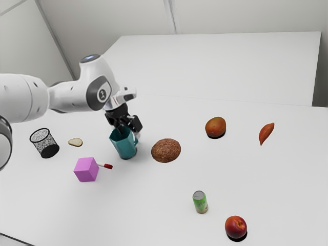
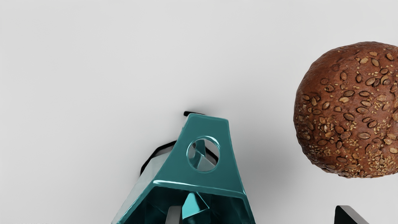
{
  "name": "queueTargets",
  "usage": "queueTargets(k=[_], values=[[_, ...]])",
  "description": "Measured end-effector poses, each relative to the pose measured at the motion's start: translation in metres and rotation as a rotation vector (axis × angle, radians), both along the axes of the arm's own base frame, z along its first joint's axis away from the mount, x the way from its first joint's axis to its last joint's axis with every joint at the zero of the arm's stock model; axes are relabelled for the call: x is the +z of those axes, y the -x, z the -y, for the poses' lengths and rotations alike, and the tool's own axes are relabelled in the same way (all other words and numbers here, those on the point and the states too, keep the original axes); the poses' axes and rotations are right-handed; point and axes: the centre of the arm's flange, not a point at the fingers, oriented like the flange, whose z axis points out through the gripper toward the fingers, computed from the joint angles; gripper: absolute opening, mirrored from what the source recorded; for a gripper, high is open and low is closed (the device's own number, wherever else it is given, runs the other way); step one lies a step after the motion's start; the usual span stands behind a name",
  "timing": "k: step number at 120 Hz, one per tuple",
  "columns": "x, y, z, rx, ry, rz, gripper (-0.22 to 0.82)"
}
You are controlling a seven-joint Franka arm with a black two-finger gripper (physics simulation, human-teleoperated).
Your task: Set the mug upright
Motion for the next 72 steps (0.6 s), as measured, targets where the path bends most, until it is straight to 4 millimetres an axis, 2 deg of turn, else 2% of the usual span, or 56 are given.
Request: queueTargets(k=[12, 23, 36, 46, 58, 72], values=[[0.022, 0.0, 0.003, -0.003, 0.008, 0.036, 0.55], [0.051, -0.01, 0.005, -0.006, 0.012, 0.081, 0.57], [0.091, -0.031, 0.005, -0.008, 0.012, 0.109, 0.59], [0.115, -0.055, 0.004, -0.015, -0.001, 0.097, 0.59], [0.124, -0.075, 0.007, -0.026, -0.015, 0.041, 0.6], [0.129, -0.075, 0.008, -0.031, -0.017, -0.029, 0.6]])
